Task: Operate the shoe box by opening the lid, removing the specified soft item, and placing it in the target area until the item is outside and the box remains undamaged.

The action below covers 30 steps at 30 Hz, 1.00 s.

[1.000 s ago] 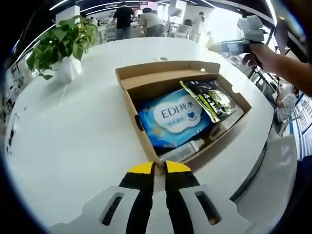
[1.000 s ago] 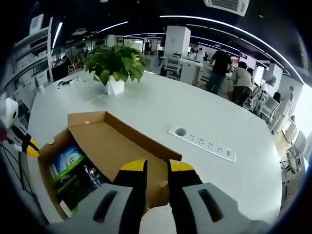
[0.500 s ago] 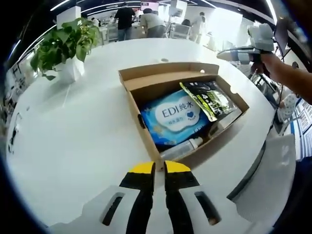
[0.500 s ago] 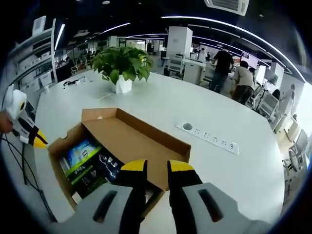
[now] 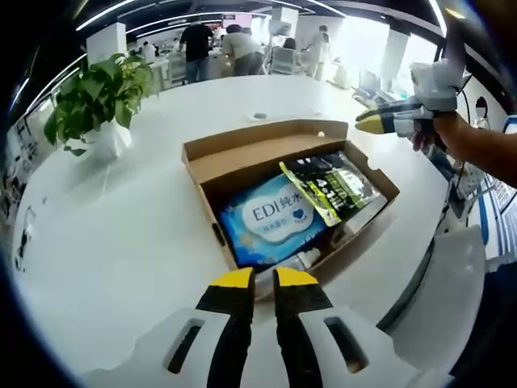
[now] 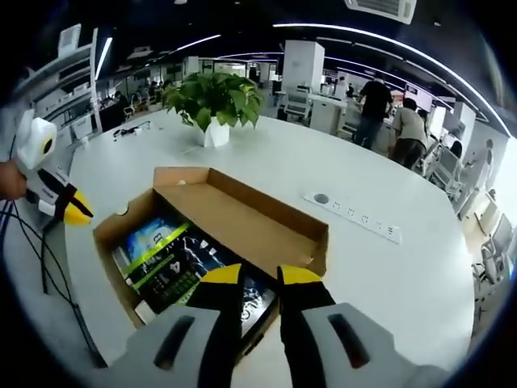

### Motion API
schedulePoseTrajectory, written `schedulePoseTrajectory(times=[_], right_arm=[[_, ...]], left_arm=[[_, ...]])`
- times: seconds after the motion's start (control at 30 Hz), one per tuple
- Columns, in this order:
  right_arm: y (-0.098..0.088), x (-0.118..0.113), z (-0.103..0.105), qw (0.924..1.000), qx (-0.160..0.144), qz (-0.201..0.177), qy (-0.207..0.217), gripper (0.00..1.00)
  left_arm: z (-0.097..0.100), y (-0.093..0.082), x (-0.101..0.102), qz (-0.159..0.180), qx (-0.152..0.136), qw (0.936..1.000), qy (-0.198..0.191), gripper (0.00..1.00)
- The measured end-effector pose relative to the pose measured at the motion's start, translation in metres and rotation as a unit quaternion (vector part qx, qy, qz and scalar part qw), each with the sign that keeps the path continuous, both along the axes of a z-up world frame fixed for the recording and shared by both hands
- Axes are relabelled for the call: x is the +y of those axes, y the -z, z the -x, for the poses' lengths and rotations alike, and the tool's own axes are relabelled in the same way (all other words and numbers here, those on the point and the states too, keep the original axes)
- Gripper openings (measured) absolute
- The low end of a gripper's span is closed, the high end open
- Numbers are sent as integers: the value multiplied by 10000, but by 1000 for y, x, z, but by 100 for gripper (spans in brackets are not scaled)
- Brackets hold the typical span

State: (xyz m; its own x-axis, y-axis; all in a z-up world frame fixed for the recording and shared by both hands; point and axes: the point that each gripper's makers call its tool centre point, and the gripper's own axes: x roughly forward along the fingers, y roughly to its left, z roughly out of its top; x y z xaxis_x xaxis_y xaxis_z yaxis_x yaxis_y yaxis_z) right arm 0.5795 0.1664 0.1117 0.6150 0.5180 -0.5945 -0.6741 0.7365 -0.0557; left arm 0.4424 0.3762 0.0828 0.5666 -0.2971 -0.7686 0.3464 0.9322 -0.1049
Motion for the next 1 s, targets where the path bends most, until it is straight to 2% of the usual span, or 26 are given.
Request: schedulePoseTrajectory(times=[0.2, 0.4, 0.73, 1.0], right_arm=[[4, -1, 5, 10000, 48, -5, -16, 14], [9, -2, 9, 10000, 87, 5, -30, 14], [13, -1, 15, 9999, 140, 23, -92, 14], [16, -3, 16, 9998, 169, 24, -106, 13]], left_arm=[[-10, -5, -14, 19, -119, 9999, 122, 9], [-16, -3, -27, 100, -112, 9996, 230, 13], [-29, 6, -50, 452, 57, 9986, 259, 17], [-37, 14, -72, 484, 171, 9977, 442, 19]])
